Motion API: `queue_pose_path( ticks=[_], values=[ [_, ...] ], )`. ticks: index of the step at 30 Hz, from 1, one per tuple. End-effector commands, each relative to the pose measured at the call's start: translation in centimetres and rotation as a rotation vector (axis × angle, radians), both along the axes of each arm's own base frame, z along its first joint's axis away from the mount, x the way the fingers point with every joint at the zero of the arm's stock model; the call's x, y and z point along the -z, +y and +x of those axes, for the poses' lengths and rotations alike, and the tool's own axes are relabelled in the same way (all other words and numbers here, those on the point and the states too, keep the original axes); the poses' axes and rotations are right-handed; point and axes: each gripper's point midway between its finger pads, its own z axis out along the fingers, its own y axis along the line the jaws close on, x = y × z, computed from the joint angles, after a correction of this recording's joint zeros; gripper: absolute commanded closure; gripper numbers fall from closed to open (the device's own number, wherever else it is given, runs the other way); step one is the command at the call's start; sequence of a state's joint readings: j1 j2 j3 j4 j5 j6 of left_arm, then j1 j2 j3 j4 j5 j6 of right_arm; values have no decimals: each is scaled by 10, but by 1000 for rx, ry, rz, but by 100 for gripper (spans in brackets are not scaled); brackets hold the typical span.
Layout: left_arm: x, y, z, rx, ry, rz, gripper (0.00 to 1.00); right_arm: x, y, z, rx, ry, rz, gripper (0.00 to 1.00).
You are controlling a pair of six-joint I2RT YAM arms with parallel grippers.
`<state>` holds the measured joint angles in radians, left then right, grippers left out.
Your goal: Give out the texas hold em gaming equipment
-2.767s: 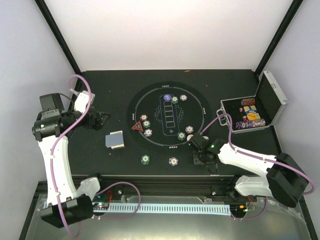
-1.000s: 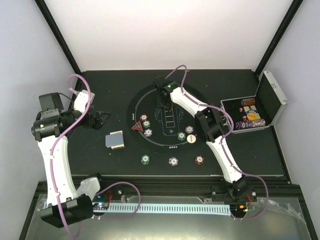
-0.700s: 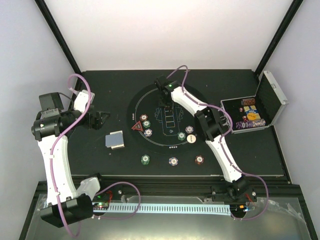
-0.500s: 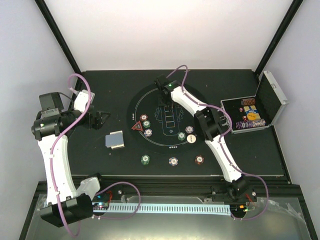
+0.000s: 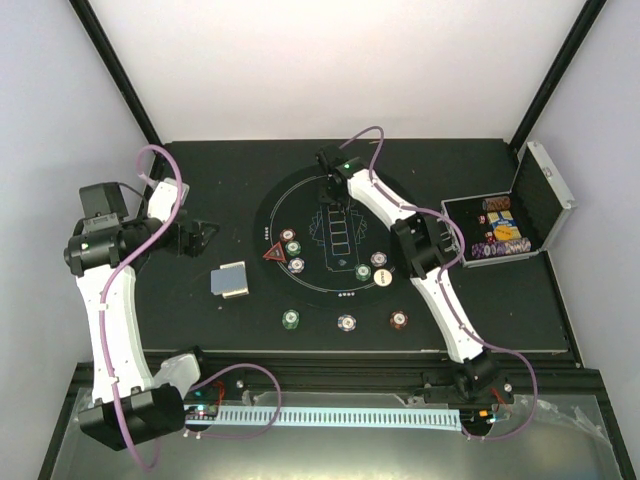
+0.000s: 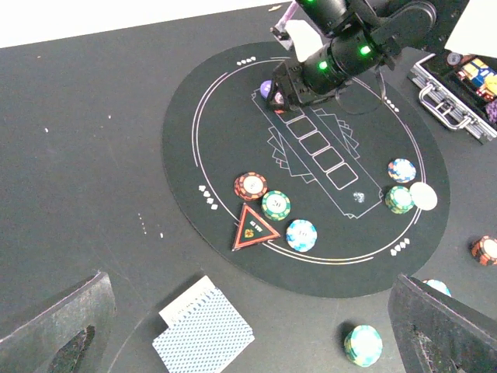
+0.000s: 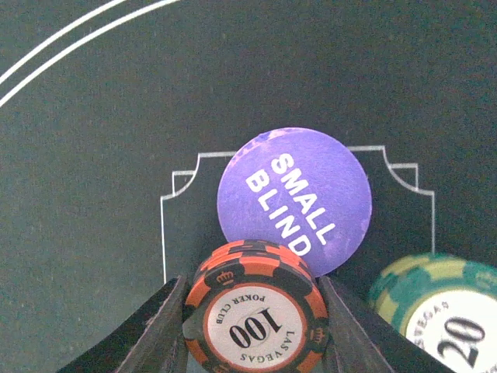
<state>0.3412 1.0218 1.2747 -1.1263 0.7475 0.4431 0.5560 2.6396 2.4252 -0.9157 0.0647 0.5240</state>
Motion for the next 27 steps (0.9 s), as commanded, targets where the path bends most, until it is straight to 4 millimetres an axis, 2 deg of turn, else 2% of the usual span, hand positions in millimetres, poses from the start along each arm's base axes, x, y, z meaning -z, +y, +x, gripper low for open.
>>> queue_pose_path(
  ticks=[1, 7, 11, 17, 23, 27],
  values=[
    [-6, 5, 7, -7, -30, 22, 1, 10, -3, 24, 35, -37, 46, 67],
    [0, 7, 11, -12, -27, 20, 1, 4, -1, 38, 43, -85, 81, 66],
    [2, 9, 12, -17, -20, 29, 1, -2, 5, 38, 30, -89, 108, 67],
    [1, 7, 10, -12, -21, 23, 1, -14, 6, 22, 8, -88, 72, 67],
    [-3, 4, 4, -4, -38, 25, 1, -5, -2, 7, 10, -41, 28, 67],
    [-2, 3, 2, 0, -34, 27, 1, -1, 4, 1, -8, -28, 26, 67]
  ],
)
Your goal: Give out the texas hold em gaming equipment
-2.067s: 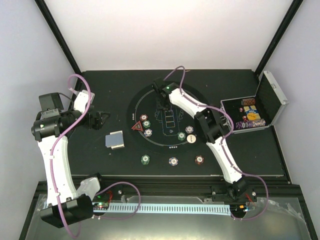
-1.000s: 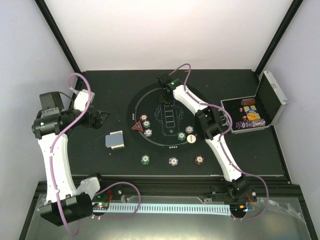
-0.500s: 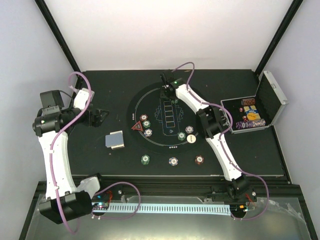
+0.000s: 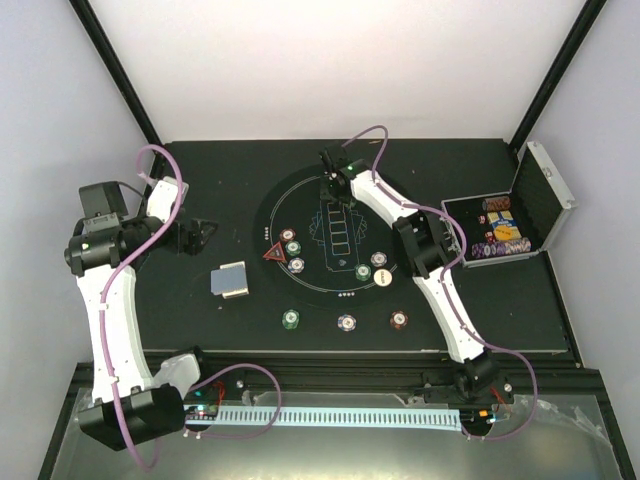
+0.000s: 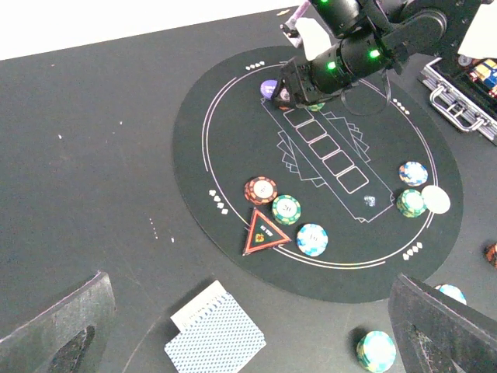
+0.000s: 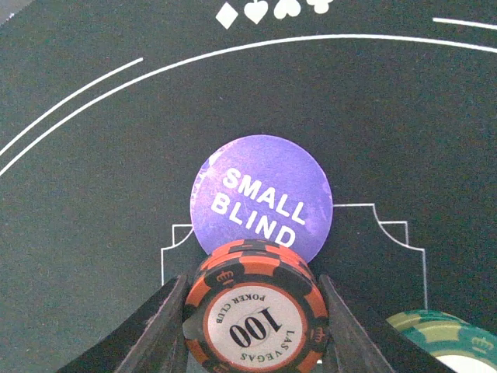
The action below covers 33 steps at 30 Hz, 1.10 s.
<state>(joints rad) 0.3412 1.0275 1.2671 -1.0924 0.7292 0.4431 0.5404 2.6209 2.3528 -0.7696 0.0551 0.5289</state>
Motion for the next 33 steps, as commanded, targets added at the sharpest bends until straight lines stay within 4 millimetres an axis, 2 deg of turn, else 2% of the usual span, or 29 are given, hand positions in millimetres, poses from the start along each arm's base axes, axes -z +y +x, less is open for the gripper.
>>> queue_pose_path(
  ticks=[1, 8, 27, 33],
  values=[
    [-2, -1, -4, 12, -17, 9, 1, 0, 3, -19, -27, 44, -32, 67],
    [-2, -1, -3, 14, -17, 11, 1, 1, 8, -27, -42, 54, -54, 67],
    [-3, -3, 0, 19, -17, -15, 1, 11, -2, -44, -21, 121, -94, 65],
    [-2, -3, 0, 20, -17, -14, 1, 18, -3, -44, -26, 130, -109, 54]
  ],
)
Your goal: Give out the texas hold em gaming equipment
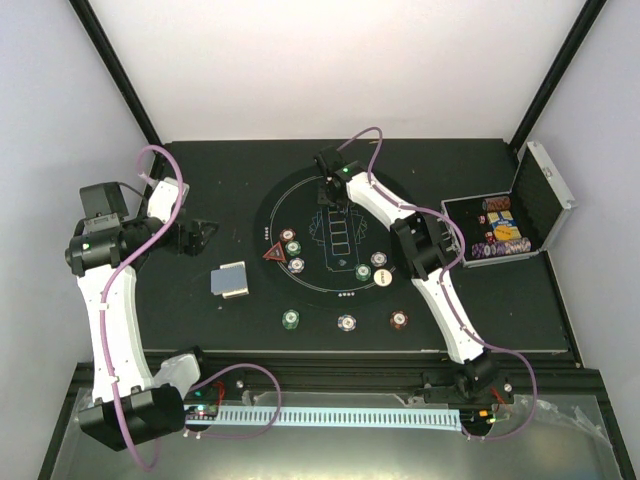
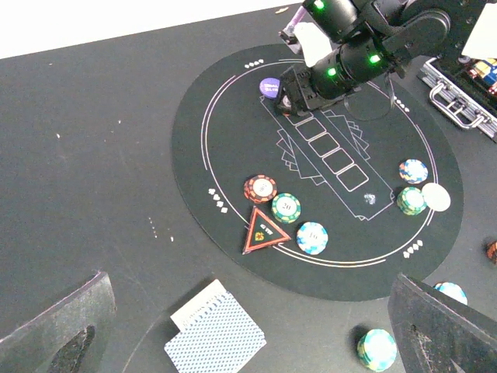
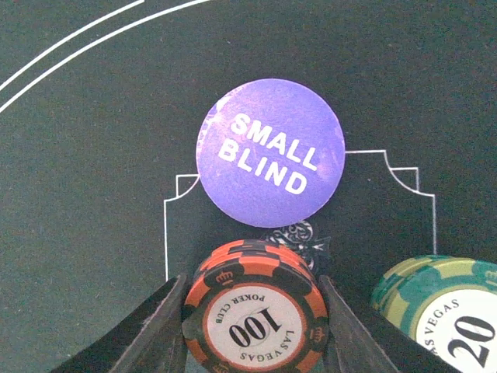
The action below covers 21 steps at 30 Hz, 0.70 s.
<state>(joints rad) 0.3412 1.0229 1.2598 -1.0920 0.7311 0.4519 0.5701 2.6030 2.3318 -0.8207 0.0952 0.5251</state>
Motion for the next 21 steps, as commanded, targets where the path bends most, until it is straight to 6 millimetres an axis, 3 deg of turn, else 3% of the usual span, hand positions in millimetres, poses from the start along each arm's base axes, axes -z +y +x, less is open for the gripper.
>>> queue_pose_path(
  ticks=[1, 6, 15, 21],
  values=[
    [-4, -2, 0, 13, -17, -12, 1, 13, -5, -26, -14, 99, -48, 51],
    [-1, -2, 0, 11, -9, -15, 1, -13, -4, -20, -25, 48, -37, 39],
    [-2, -4, -1, 13, -8, -30, 1, -66, -3, -18, -23, -32, -1, 38],
    [-6, -4, -3, 13, -17, -24, 1, -92, -4, -36, -46, -44, -6, 38]
  ],
)
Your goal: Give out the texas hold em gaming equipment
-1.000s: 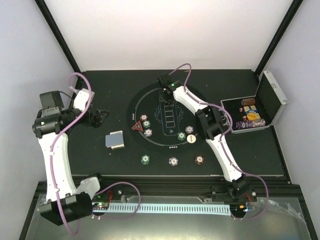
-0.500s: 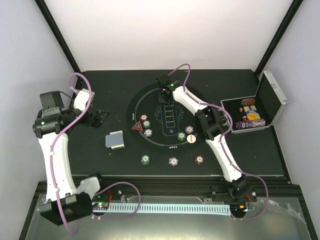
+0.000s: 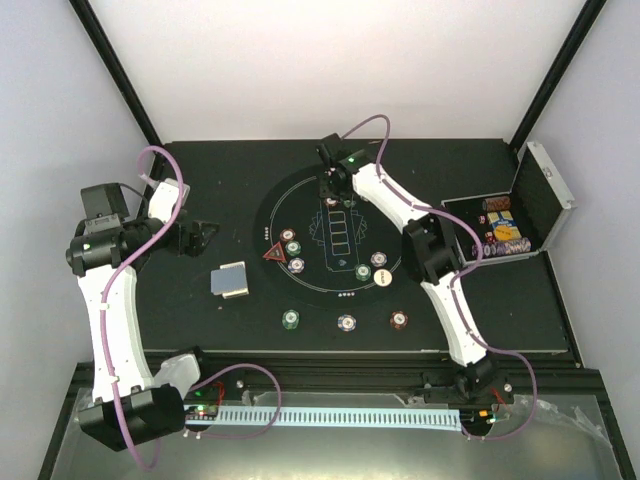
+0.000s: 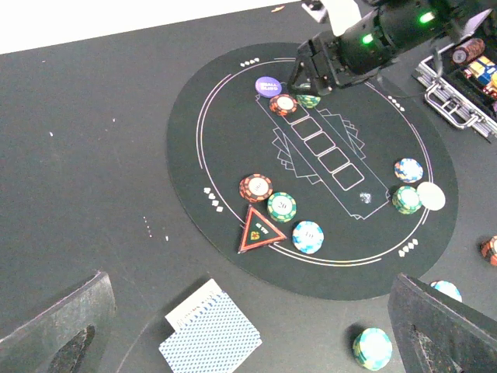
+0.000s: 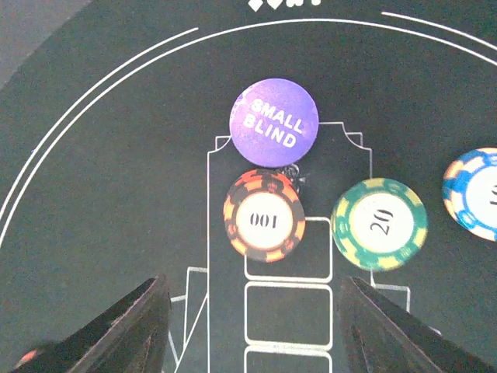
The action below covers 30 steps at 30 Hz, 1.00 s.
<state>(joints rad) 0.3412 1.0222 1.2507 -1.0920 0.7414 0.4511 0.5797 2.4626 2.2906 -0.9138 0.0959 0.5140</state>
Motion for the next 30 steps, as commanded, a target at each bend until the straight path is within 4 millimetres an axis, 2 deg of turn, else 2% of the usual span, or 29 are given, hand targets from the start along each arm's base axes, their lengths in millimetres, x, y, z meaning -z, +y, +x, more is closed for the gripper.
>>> queue_pose_path(
  ticks=[1, 4, 5, 6, 7, 10, 14, 19, 24, 30],
  values=[
    [-8, -2, -1, 5, -23, -12, 1, -40, 3, -22, -35, -41, -5, 38],
    [-7, 0, 1, -5, -10, -12, 1, -54, 7, -48, -62, -56, -7, 37],
    [-6, 0, 2, -6, -4, -13, 1, -51, 9, -65, -82, -46, -18, 36],
    [-5, 1, 2, -6, 0, -14, 1, -60, 13, -75, -94, -65, -8, 35],
    [-4, 1, 3, -9, 3, -13, 1, -61, 13, -90, -107, -66, -7, 34],
    [-1, 2, 3, -12, 10, -11, 1, -49, 4, -143, -146, -34, -17, 30],
    [5, 3, 1, -6, 25, 1, 1, -37, -29, -211, -139, 1, 11, 26],
    [5, 1, -3, 4, 19, 5, 1, -7, -86, -277, -67, 65, 3, 25],
    [3, -3, -5, 10, 9, -9, 1, 17, -127, -316, -1, 114, 1, 22],
    [-2, -4, -6, 5, 2, -22, 1, 47, -154, -332, 48, 162, -80, 21]
  ],
)
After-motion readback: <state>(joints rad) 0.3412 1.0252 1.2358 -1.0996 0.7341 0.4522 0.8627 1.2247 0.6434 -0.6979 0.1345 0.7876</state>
